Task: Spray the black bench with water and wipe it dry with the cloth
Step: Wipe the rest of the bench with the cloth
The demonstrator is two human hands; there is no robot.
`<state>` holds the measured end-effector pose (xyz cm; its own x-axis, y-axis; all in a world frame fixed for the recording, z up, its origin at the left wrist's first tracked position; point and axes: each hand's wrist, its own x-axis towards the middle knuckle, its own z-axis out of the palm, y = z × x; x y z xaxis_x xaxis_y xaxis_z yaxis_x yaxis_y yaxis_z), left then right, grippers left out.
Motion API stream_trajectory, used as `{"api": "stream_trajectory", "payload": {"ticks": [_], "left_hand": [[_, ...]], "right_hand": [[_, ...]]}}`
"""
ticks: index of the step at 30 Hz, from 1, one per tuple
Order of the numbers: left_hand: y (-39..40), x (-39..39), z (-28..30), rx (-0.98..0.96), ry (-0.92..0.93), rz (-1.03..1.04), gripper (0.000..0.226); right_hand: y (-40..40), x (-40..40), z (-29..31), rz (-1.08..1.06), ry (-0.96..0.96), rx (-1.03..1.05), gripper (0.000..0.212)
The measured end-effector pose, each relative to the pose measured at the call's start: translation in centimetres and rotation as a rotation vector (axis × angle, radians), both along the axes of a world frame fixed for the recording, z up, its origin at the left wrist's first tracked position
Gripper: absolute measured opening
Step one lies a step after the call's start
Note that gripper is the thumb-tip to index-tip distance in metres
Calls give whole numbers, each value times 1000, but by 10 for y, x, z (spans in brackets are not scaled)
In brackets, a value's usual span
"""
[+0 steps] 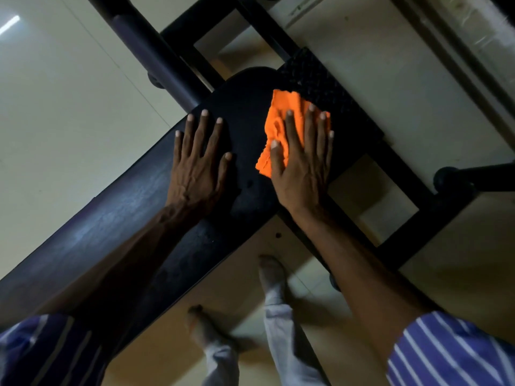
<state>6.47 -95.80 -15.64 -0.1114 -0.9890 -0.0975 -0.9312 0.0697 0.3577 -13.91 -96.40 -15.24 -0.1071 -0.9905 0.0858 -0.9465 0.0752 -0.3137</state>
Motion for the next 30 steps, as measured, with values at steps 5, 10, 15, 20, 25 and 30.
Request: {"api": "stream_trajectory", "payload": {"ticks": [5, 10, 15, 20, 25, 30], "left_hand": [[13, 12, 3, 33, -27, -18, 63], [23, 18, 5, 44, -12, -32, 63], [27, 13, 11, 63, -21, -23, 62], [29, 16, 15, 87, -15, -15, 63], [38, 27, 9, 71, -22, -34, 64], [62, 43, 7, 65, -21, 70, 62]], "right_hand": [[68, 13, 0, 111, -41, 25, 61], [-2, -6, -2, -29, 5, 6, 61], [21, 16, 2, -182, -83, -42, 56], [99, 28, 1, -39, -105, 10, 64], [19, 5, -5, 75, 57, -40, 62], [52, 32, -7, 198, 46, -62, 57]]}}
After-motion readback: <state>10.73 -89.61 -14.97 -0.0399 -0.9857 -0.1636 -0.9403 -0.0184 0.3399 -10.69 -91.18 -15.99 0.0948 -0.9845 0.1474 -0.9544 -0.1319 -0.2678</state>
